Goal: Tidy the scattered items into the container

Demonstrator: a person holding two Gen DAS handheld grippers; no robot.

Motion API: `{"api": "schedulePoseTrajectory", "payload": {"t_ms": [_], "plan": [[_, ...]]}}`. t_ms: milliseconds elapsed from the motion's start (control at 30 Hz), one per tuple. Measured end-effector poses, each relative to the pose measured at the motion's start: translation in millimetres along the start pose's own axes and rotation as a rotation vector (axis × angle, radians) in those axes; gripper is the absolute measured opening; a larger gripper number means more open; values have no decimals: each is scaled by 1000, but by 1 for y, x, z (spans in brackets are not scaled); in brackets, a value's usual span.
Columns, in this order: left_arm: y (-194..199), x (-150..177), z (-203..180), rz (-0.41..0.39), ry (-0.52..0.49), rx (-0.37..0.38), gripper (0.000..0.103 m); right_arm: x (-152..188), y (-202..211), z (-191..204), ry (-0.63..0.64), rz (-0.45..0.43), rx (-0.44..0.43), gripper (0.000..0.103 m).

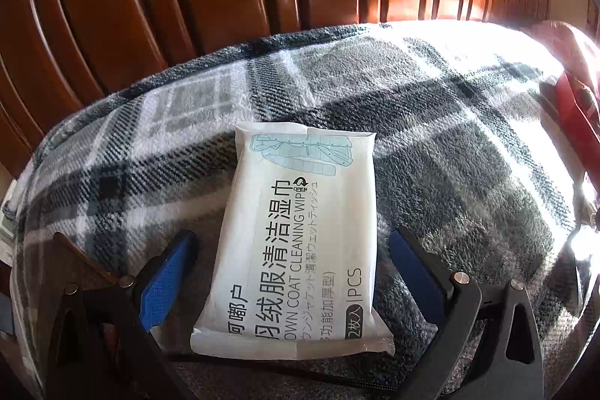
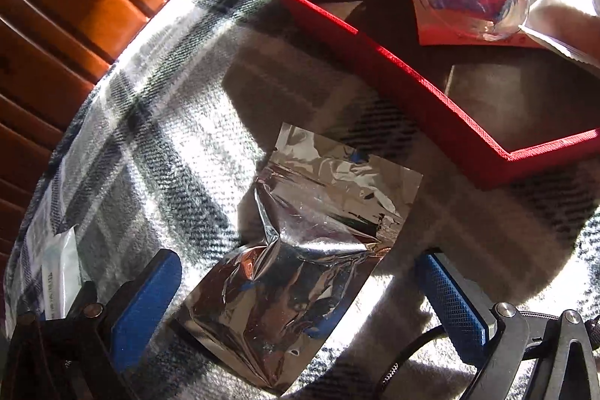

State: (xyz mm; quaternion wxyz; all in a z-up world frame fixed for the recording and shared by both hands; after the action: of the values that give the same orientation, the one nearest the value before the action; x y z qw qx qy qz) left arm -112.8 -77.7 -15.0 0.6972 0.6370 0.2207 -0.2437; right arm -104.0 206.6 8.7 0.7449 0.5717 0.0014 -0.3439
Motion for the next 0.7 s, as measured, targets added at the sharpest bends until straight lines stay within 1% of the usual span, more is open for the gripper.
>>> {"api": "schedulePoseTrajectory", "payload": {"t_ms": [33, 67, 133, 167, 233, 267, 333, 433, 467, 500, 567, 633, 700], "plan": [[0, 0, 0, 0, 0, 0, 103, 0, -2, 8, 48, -16, 1, 103], [0, 1, 0, 0, 0, 0, 103, 0, -5, 19, 105, -23, -20, 103], [-1, 2, 0, -1, 0, 0, 103, 3, -9, 50, 241, -26, -107, 103], [-1, 3, 0, -1, 0, 0, 103, 7, -12, 64, 313, -24, -132, 103], [-2, 4, 0, -1, 0, 0, 103, 17, -19, 83, 433, -7, -129, 103], [-2, 5, 0, -1, 0, 0, 103, 20, -22, 87, 464, 4, -103, 103], [-3, 6, 0, -2, -1, -1, 103, 20, -23, 84, 462, -7, -65, 103], [-3, 7, -1, -2, -1, -1, 103, 13, -28, 68, 422, -18, 74, 103], [-3, 6, -1, -2, -1, -1, 103, 11, -30, 60, 403, -6, 134, 103], [-3, 6, -1, -2, -1, -1, 103, 10, -33, 55, 390, 9, 172, 103], [-3, 6, -1, -2, -1, -1, 103, 12, -35, 53, 399, -1, 180, 103], [-3, 6, -2, -2, -1, -1, 103, 15, -36, 55, 410, -17, 212, 103], [-4, 6, -2, 0, -1, -2, 103, 15, -37, 54, 373, -27, 221, 103]]}}
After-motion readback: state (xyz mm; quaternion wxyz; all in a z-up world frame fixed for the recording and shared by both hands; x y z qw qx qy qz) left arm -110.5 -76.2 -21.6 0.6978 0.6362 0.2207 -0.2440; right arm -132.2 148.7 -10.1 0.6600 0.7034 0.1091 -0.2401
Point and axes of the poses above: each gripper's, at about its wrist camera, not at the fingertips, and y roughly against the way its jaws point, z to its left, x to its underside, the point moved 4 cm from there along -y, roughly the way its jaws point, and after that the axes turned 2 degrees about x, right-handed, at the moved point
